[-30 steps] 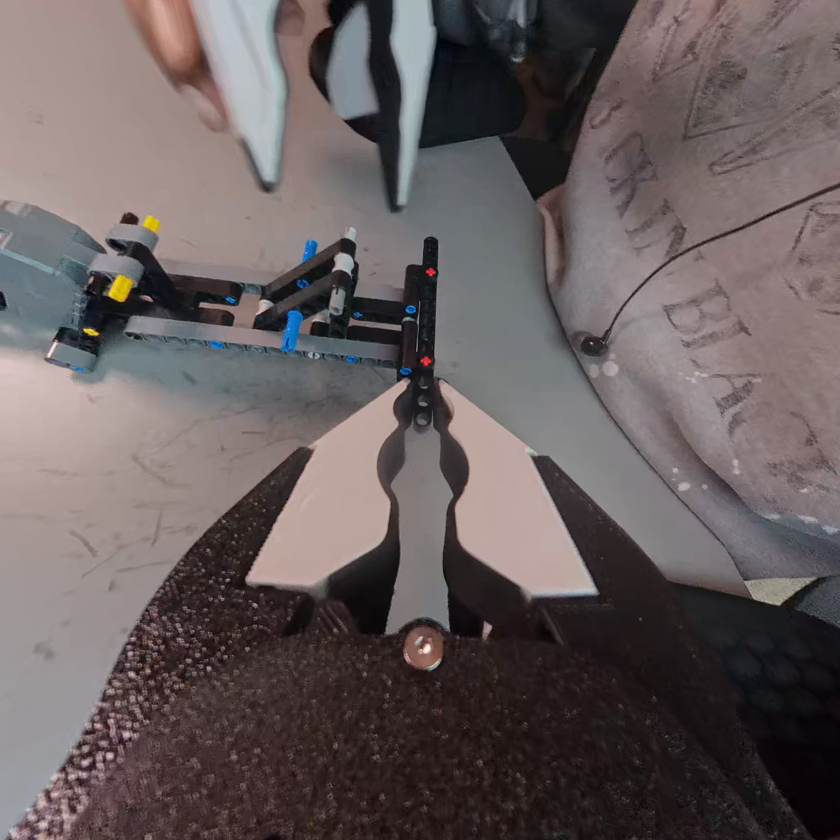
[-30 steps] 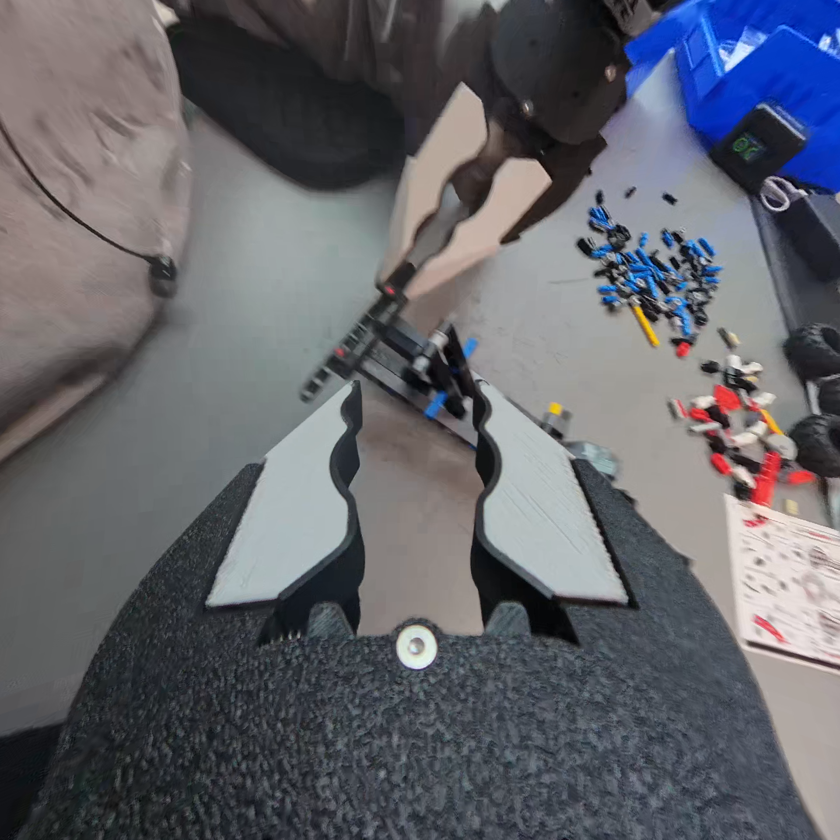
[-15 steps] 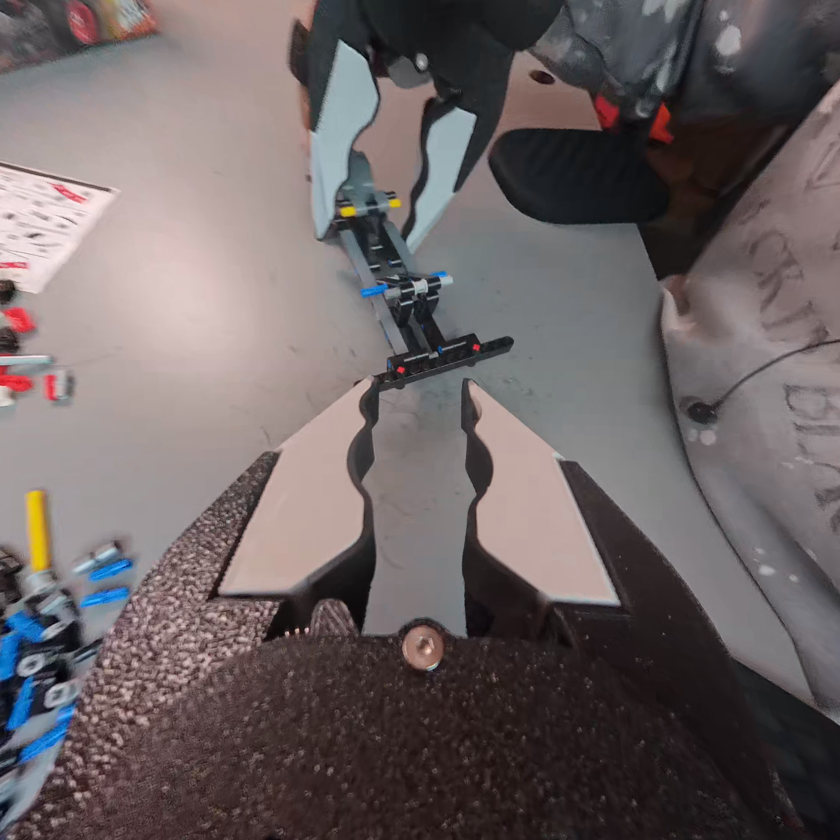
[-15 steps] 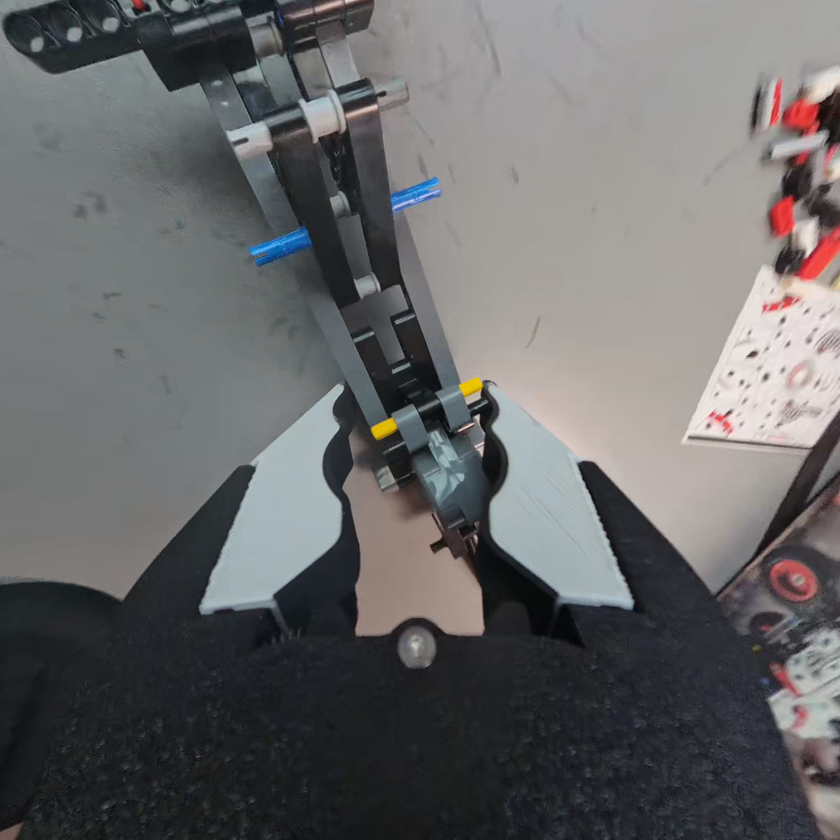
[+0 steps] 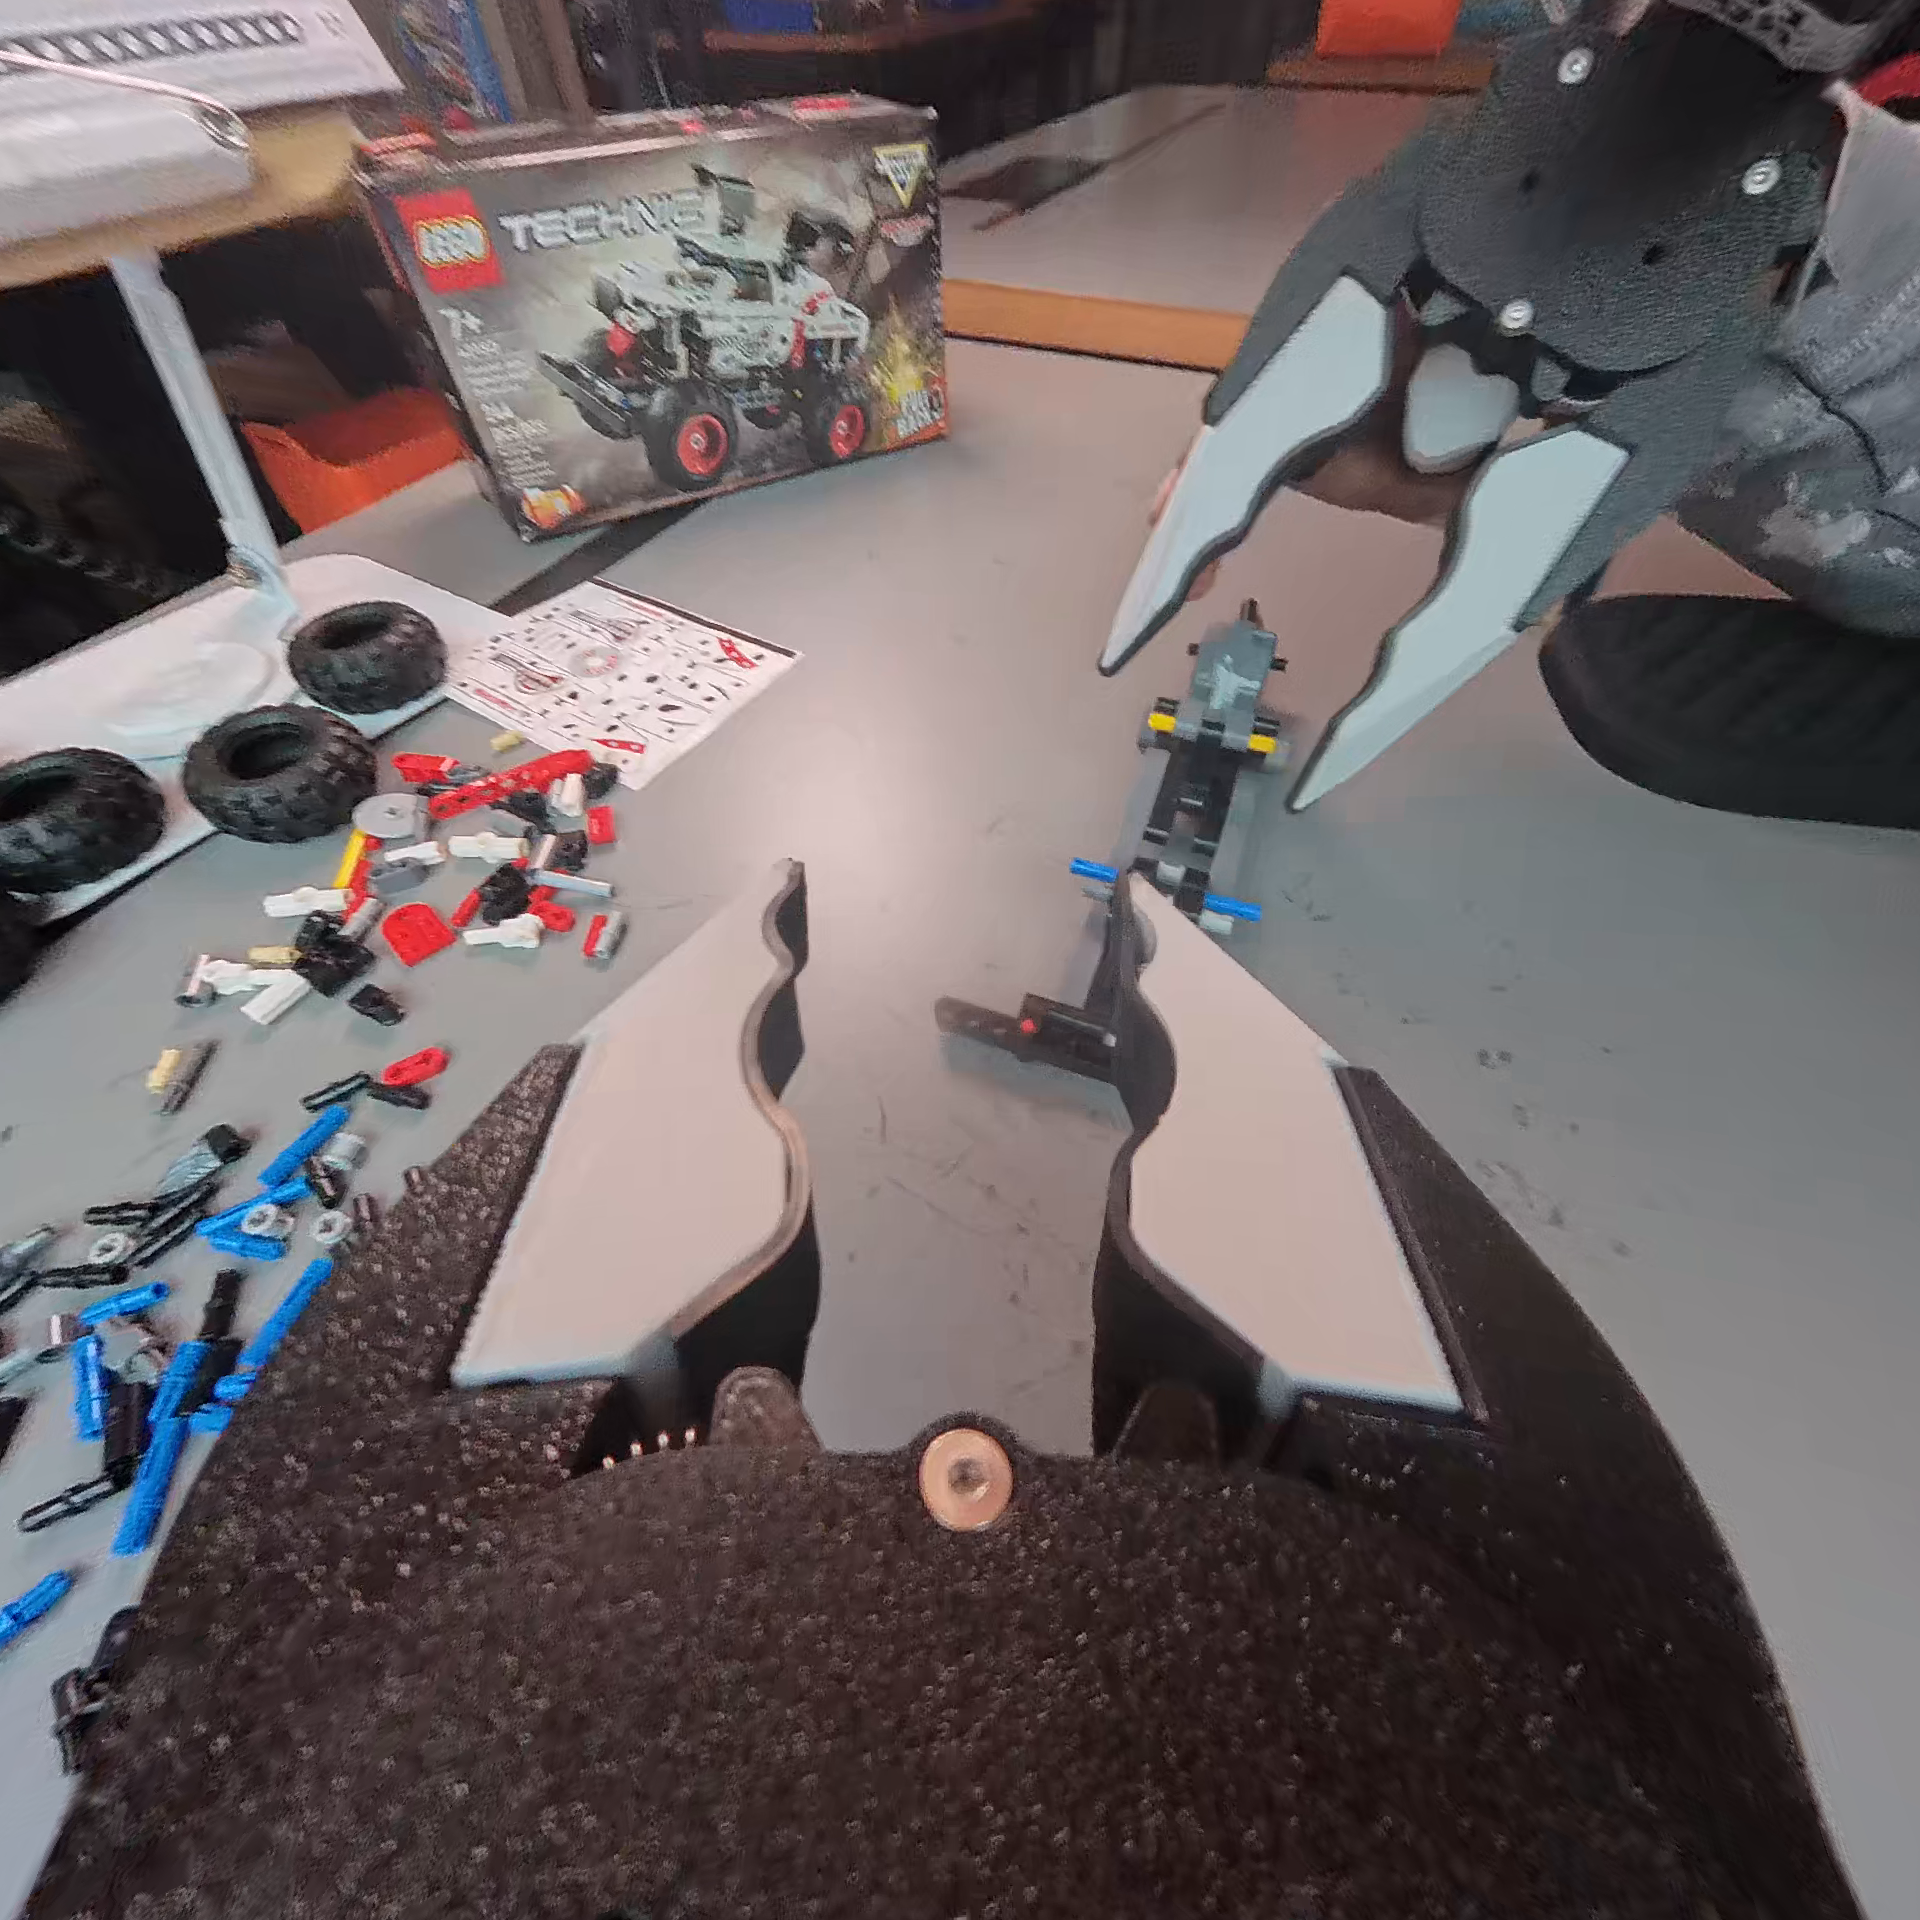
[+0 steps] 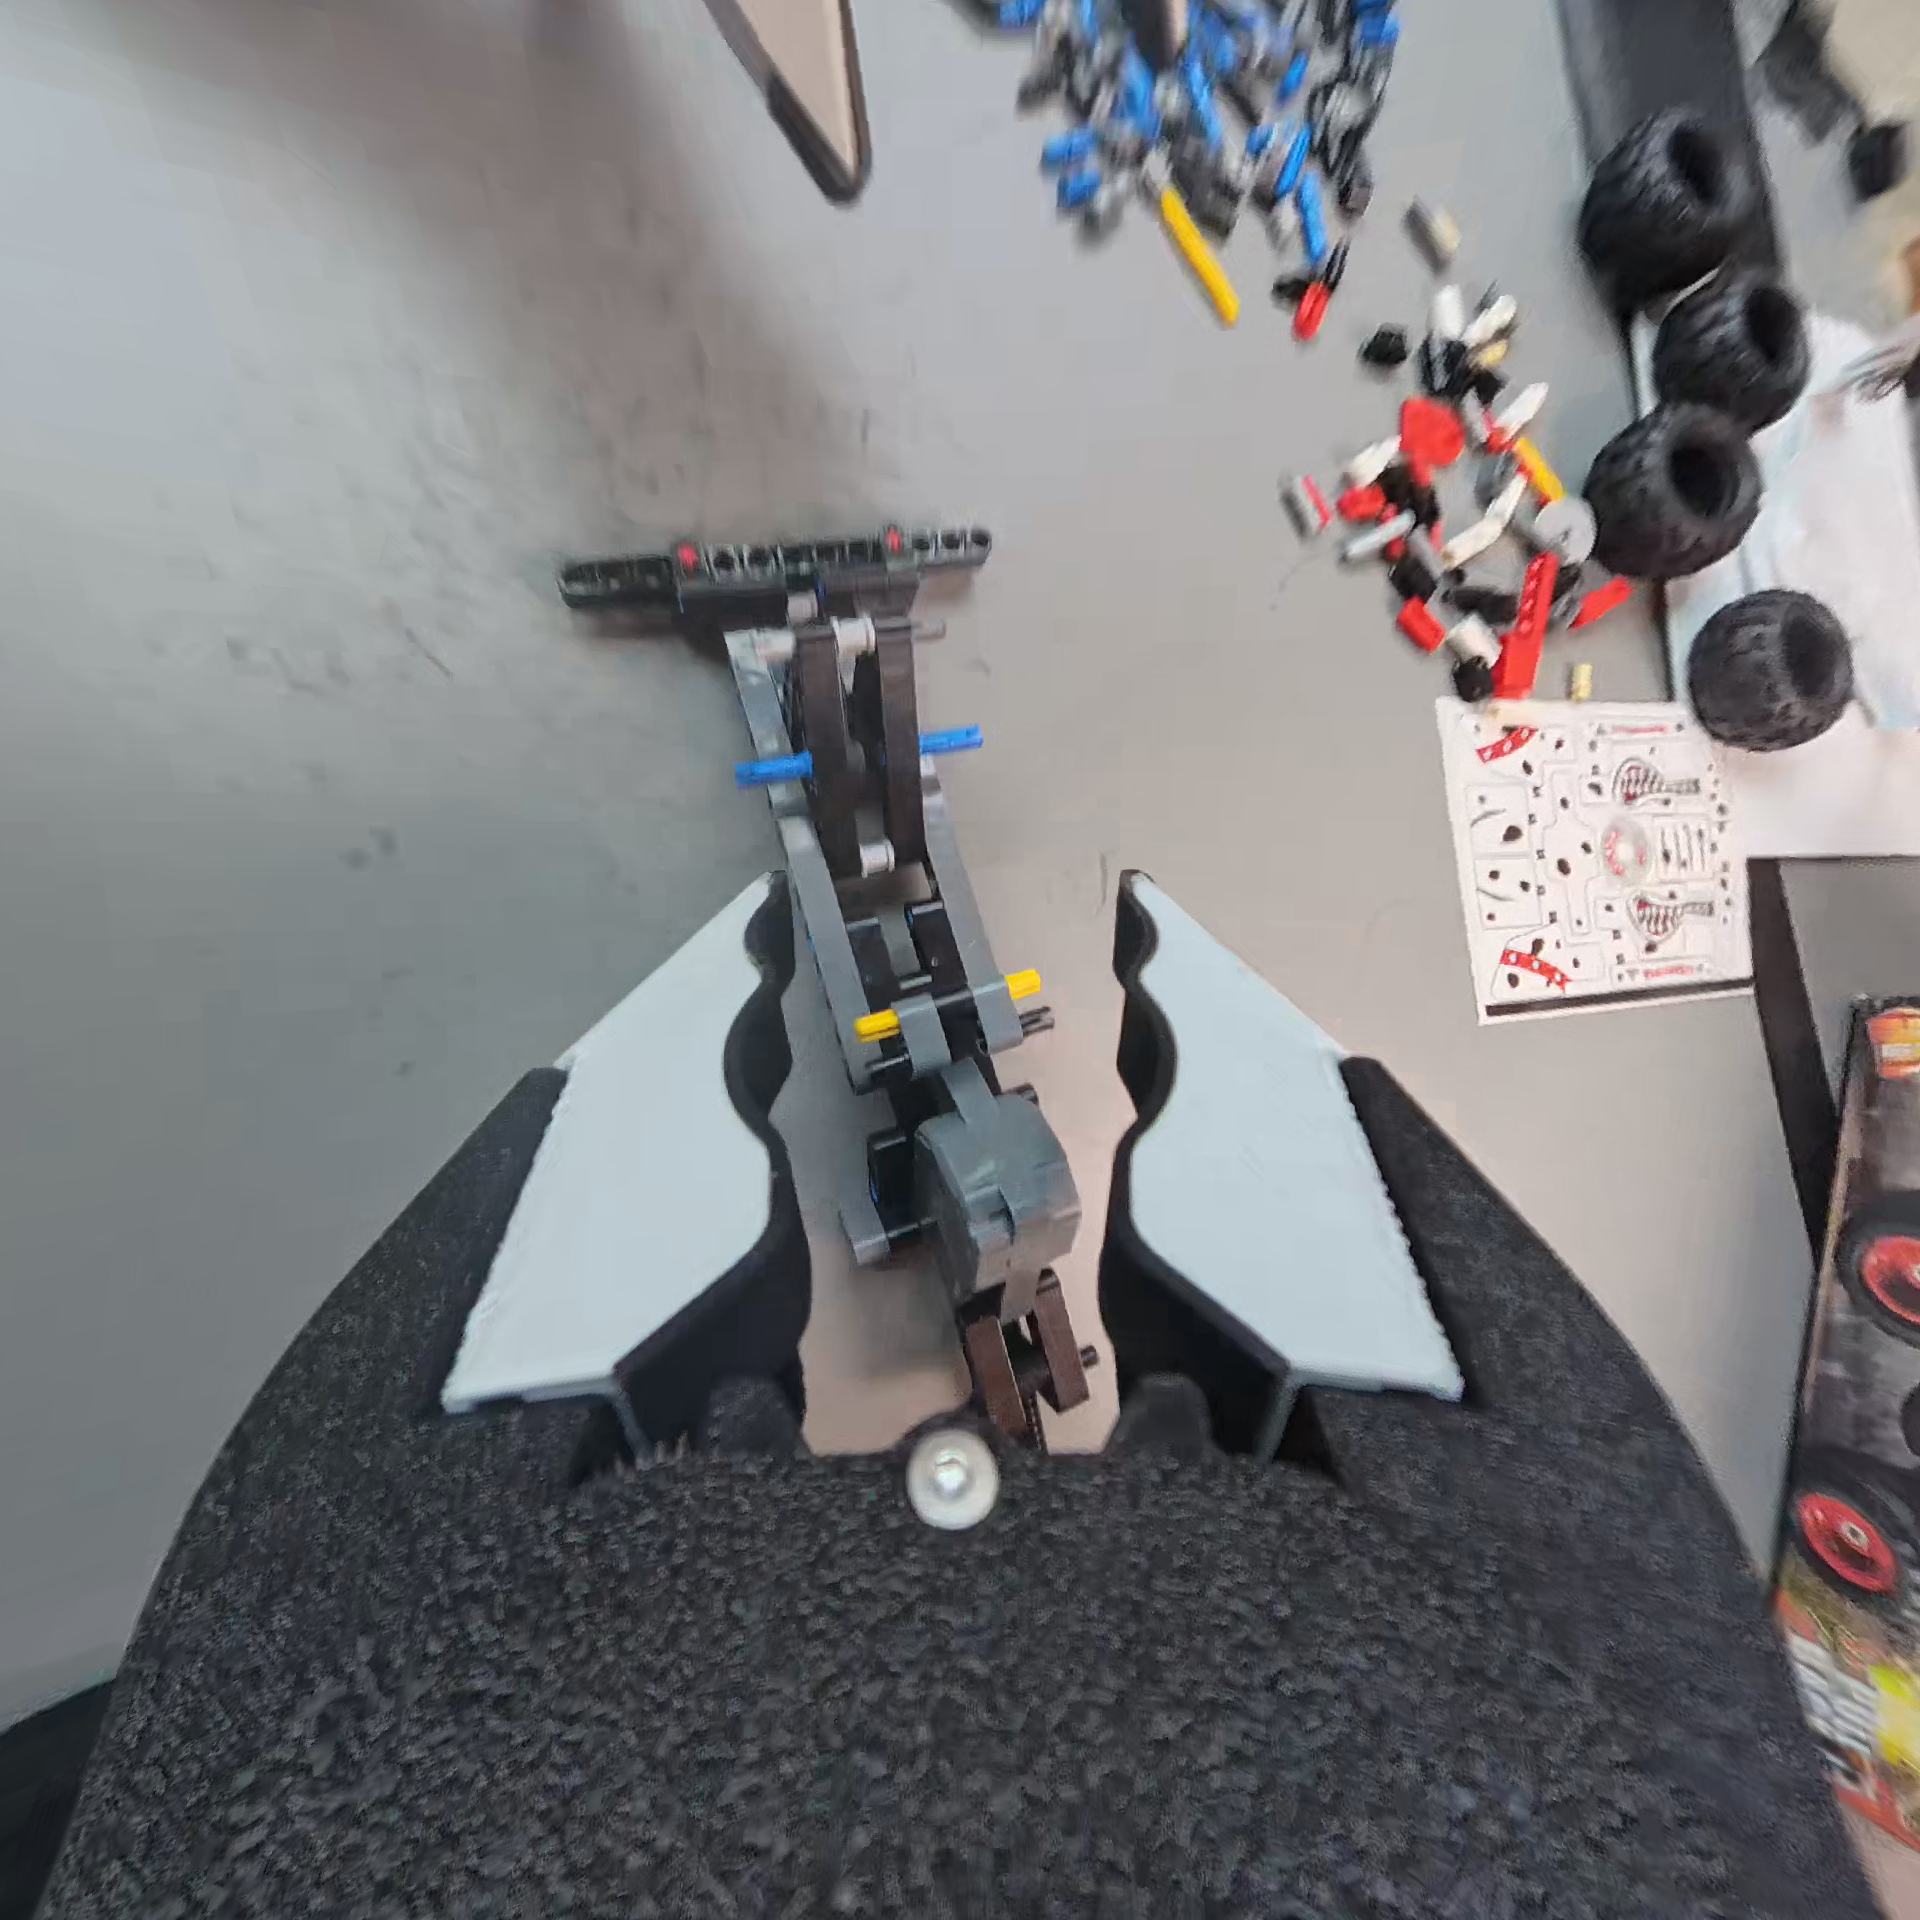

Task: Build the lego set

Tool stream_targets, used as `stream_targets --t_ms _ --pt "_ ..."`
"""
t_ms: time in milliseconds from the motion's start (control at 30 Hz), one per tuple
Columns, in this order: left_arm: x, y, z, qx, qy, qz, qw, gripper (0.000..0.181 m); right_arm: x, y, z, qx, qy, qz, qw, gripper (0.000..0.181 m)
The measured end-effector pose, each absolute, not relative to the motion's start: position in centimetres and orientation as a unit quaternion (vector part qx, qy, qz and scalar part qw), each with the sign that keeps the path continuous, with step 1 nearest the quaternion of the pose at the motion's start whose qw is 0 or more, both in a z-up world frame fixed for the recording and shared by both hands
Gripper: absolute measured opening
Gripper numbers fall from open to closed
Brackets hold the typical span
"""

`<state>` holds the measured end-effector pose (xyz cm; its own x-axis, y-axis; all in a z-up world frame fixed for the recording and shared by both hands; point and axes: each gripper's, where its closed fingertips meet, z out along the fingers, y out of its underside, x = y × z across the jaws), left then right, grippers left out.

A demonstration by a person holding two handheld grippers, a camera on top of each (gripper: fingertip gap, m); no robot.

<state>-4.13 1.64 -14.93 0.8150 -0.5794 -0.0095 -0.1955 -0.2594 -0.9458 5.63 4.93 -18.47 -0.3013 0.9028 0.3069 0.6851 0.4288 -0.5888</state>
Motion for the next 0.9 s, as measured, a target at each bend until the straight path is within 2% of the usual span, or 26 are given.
stream_targets --t_ms 200,367,433,500,567,900 --pt "-6.4 3.1 -13.0 -0.741 0.2 -0.124 0.629 0.054 3.6 7.4 -10.2 -0.502 -0.612 0.363 0.491 0.054" --pt "-8.0 3.6 -11.9 -0.729 0.166 -0.088 0.659 0.035 2.6 12.9 -8.0 -0.532 -0.507 0.379 0.563 0.045" --pt "-8.7 3.8 -11.5 -0.725 0.147 -0.085 0.667 0.029 1.2 15.7 -6.2 -0.533 -0.475 0.363 0.599 0.03" --pt "-9.4 3.7 -11.3 -0.722 0.13 -0.086 0.674 0.021 -1.0 18.4 -3.6 -0.517 -0.451 0.357 0.634 0.0" --pt "-9.6 3.2 -11.0 -0.714 0.126 -0.093 0.683 0.0 -4.1 20.9 -1.2 -0.498 -0.443 0.361 0.652 0.0" --pt "-10.5 2.6 -10.3 -0.698 0.119 -0.069 0.703 0.006 -17.1 34.8 2.7 -0.521 -0.444 0.232 0.691 0.0"
